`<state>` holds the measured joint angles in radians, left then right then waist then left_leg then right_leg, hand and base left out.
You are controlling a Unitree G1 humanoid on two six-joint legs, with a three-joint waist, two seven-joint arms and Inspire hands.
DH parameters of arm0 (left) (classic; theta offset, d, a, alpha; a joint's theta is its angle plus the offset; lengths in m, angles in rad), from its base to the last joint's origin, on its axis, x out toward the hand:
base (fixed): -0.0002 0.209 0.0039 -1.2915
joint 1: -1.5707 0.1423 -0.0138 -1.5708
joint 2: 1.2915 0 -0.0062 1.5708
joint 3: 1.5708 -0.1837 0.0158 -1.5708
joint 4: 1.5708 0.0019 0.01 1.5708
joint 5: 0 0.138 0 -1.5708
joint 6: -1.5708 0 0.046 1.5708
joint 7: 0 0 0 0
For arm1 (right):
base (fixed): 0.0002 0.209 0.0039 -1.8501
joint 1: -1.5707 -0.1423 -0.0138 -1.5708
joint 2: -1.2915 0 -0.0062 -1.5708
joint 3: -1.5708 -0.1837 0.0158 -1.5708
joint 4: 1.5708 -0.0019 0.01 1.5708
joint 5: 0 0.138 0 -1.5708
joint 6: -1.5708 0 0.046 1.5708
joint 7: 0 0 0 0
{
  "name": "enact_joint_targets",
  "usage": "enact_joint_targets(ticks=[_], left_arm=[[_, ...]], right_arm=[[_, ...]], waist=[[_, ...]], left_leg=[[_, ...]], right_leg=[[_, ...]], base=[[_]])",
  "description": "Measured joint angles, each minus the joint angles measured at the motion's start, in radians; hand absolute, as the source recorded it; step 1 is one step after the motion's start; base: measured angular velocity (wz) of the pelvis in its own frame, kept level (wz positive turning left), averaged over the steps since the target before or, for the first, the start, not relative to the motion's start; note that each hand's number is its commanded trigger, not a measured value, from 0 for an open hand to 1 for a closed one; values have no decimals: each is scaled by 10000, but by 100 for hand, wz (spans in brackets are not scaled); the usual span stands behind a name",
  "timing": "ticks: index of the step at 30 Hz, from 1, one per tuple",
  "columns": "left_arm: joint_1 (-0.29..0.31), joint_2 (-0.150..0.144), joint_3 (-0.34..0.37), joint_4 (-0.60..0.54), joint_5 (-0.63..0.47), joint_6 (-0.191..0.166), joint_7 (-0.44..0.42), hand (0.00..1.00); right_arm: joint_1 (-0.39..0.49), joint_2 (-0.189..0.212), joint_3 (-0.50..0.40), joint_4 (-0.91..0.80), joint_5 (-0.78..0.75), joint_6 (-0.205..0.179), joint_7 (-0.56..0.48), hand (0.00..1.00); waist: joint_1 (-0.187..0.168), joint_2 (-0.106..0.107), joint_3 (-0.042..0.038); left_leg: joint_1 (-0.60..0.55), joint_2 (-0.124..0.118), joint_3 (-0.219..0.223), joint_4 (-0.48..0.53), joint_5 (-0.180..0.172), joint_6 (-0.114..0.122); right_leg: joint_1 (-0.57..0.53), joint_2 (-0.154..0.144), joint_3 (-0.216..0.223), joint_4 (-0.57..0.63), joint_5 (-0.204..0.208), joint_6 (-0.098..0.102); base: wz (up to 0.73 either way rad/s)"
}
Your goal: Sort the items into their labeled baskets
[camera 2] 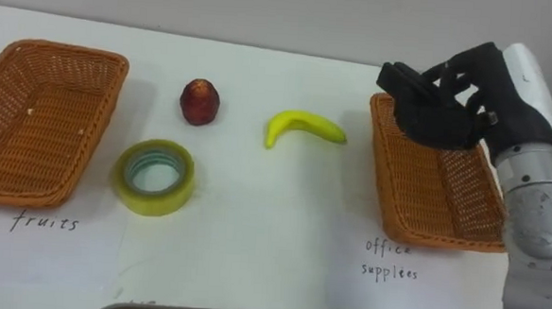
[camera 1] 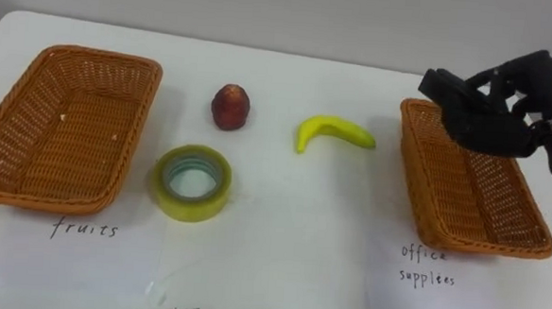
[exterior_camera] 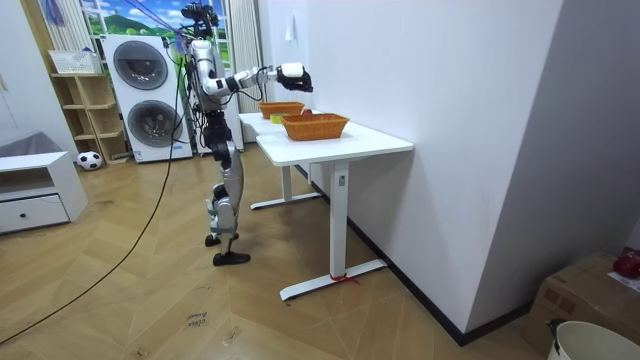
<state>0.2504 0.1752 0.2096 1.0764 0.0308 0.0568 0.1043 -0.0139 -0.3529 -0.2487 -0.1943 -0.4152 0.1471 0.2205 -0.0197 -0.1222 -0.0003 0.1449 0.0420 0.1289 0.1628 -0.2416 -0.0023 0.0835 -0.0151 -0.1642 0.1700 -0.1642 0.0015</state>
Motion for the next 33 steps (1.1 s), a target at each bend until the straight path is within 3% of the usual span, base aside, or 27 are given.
enact_joint_targets(ticks=[7,15,33], left_arm=[[14,1,19,-60,6,0,-67,0],[228,-45,19,-545,16,28,-69,0],[347,-28,10,-1050,3,38,9,0]], right_arm=[[68,0,-109,387,-195,2,-11,100],[396,0,-109,620,-252,9,5,100],[827,8,-81,1540,-679,76,27,100]], waist=[[-119,135,-11],[-39,113,-54],[3,14,9]], left_leg=[[-59,17,75,-40,0,1],[-78,21,67,-1,0,2],[-154,4,63,-36,0,2]], right_leg=[[-152,7,2,182,2,4],[-164,5,1,209,9,-7],[-267,-1,-5,160,6,-2]], base=[[-2],[0],[0]])
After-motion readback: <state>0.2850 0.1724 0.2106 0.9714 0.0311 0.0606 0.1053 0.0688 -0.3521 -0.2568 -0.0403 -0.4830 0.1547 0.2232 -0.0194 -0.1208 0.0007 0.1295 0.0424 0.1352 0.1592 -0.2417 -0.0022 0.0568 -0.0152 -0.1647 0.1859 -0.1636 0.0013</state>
